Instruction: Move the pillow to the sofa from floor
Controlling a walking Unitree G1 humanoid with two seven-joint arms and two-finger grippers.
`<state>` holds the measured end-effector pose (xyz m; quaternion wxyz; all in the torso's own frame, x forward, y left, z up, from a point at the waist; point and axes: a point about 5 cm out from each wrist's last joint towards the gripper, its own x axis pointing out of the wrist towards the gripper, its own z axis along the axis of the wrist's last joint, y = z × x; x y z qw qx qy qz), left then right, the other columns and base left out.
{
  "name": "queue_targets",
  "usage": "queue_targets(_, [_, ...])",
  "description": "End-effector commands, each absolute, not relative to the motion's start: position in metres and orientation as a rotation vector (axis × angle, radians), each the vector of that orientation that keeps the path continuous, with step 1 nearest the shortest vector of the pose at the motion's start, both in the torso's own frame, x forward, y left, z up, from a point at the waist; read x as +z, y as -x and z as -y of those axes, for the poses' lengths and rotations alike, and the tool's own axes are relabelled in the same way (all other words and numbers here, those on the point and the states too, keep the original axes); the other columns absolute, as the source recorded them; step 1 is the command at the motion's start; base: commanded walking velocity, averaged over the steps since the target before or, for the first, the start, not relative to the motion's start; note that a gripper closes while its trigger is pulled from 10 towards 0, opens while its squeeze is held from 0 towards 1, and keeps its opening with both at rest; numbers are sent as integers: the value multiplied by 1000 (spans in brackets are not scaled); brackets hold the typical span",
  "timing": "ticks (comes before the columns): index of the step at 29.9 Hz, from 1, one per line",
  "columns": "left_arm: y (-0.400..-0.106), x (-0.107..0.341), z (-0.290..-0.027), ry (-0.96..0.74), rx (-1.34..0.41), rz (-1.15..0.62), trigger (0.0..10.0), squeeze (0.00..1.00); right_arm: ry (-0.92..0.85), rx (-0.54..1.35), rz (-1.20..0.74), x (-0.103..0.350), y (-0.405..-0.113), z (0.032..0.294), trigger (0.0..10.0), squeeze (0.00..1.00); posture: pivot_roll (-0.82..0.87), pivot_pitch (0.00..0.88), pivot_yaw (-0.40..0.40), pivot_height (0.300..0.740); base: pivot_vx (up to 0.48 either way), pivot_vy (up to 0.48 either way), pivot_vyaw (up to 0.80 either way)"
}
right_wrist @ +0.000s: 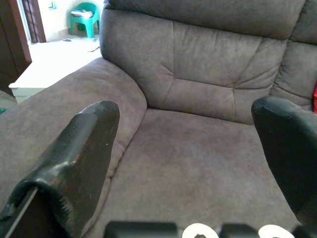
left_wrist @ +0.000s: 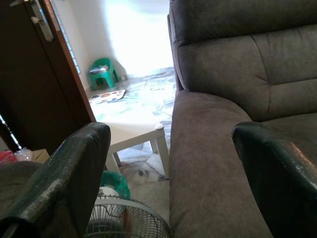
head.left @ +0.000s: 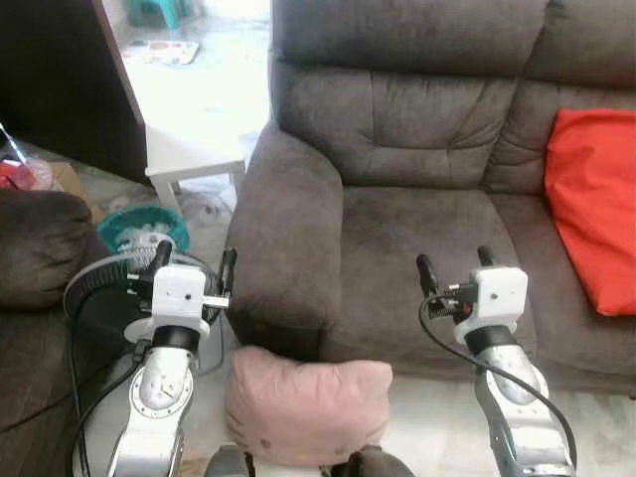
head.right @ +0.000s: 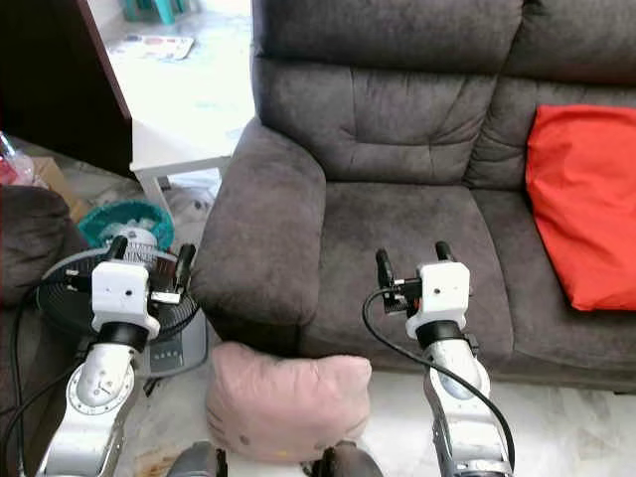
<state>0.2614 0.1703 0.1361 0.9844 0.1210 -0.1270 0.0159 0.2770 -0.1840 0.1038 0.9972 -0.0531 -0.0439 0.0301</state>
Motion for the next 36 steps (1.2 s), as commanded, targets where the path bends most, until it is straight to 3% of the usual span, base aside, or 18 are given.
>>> queue_targets(1, [-262, 133, -171, -245, 38, 232, 10000, 0, 120, 63, 93, 106, -277, 185, 10000, 0, 132, 121, -56, 670, 0, 0, 0])
queue_targets(28, [-262, 130, -169, -232, 32, 224, 10000, 0, 137, 90, 82, 105, -279, 181, 10000, 0, 128, 124, -61, 670, 0, 0, 0])
queue_targets(36, [-263, 129, -168, -231, 32, 223, 10000, 0, 154, 113, 64, 103, -280, 178, 10000, 0, 127, 124, -63, 617, 0, 0, 0])
